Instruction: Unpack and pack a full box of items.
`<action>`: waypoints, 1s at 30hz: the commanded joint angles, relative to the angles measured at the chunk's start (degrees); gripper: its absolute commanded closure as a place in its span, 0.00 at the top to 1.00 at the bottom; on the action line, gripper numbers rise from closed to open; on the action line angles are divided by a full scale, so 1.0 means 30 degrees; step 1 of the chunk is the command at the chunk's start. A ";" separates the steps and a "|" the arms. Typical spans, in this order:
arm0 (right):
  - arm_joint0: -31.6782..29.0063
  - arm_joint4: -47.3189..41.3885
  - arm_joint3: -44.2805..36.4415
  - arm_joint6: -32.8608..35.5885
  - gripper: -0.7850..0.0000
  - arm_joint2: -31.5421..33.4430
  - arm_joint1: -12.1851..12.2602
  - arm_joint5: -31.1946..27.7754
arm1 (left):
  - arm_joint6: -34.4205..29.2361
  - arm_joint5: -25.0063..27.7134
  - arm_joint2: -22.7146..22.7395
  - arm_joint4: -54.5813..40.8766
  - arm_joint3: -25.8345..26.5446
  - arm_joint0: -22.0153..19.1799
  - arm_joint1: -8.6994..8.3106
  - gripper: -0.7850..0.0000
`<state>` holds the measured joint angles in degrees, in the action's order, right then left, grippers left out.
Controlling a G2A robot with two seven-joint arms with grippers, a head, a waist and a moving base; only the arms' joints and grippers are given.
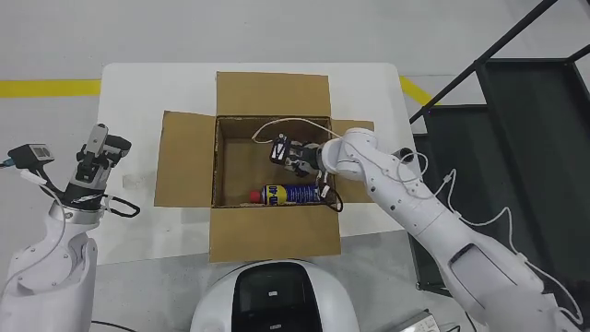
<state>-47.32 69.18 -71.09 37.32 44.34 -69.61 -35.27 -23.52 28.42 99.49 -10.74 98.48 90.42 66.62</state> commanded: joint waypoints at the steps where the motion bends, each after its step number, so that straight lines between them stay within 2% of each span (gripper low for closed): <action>1: 0.0080 -0.0037 0.0179 -0.0041 1.00 -0.0038 -0.0046 -0.0010 | 0.0000 0.0000 0.0000 0.0000 0.0000 0.0000 0.0000 1.00; 8: -0.0193 0.0005 -0.0582 -0.0292 1.00 0.0532 0.0132 -0.0438 | 0.0000 0.0000 0.0000 0.0000 0.0000 0.0000 0.0000 1.00; 13: -0.1764 -0.0525 -0.3250 -0.1169 1.00 0.2590 0.0875 -0.1499 | 0.0000 0.0000 0.0000 0.0000 0.0000 0.0000 0.0000 1.00; 17: -0.4515 -0.1598 -0.6793 -0.2730 1.00 0.5767 0.1816 -0.3086 | 0.0000 0.0000 0.0000 0.0000 0.0000 0.0000 0.0000 1.00; 22: -0.8986 -0.2592 -1.0657 -0.4921 1.00 1.0738 0.2846 -0.4422 | 0.0000 0.0000 0.0000 0.0000 0.0000 0.0000 0.0000 1.00; 26: -1.1717 -0.2513 -1.1737 -0.6494 1.00 1.3825 0.3234 -0.4213 | 0.0000 0.0000 0.0000 0.0000 0.0000 0.0000 0.0000 1.00; 30: -1.4025 -0.2859 -1.1080 -0.8822 1.00 1.6479 0.3430 -0.4120 | 0.0000 0.0000 0.0000 0.0000 0.0000 0.0000 0.0000 1.00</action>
<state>-87.95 60.63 -104.94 12.42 91.83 -59.41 -47.59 -23.52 28.42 99.49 -10.74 98.48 90.42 66.62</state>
